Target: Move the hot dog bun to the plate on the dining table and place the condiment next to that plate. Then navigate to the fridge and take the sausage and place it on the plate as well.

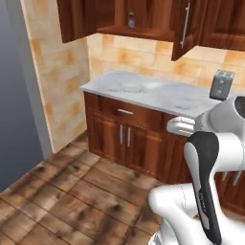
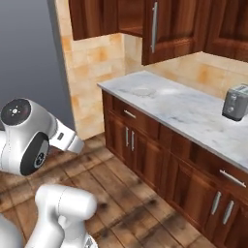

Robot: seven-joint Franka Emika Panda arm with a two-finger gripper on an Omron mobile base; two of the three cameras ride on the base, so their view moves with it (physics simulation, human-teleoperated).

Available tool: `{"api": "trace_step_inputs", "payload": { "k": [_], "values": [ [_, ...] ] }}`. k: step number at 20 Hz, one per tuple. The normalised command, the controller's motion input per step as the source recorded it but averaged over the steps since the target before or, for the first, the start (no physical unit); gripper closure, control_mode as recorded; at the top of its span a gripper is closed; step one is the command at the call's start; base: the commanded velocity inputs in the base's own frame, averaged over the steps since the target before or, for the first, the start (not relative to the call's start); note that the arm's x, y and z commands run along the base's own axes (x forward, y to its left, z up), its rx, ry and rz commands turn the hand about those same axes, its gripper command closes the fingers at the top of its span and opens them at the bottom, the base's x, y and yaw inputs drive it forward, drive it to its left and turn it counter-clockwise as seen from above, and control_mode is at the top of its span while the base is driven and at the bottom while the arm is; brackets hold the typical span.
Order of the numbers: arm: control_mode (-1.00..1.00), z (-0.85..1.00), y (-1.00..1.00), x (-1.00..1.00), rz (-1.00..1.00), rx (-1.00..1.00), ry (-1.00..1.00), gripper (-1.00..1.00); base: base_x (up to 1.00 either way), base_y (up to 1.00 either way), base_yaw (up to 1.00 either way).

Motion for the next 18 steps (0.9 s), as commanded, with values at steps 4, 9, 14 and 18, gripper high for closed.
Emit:
{"api": "trace_step_inputs", "payload": {
  "k": [4, 9, 14, 18],
  "values": [
    [1.0, 0.0, 0.0, 0.0, 0.0, 0.0, 0.0, -1.0, 1.0, 0.45, -0.26],
    [1.0, 0.0, 0.0, 0.0, 0.0, 0.0, 0.0, -1.0, 1.0, 0.41, -0.28],
    [1.0, 0.0, 0.0, 0.0, 0.0, 0.0, 0.0, -1.0, 0.98, 0.39, -0.32],
    [1.0, 0.0, 0.0, 0.0, 0.0, 0.0, 0.0, -1.0, 0.95, 0.37, -0.31]
  ]
}}
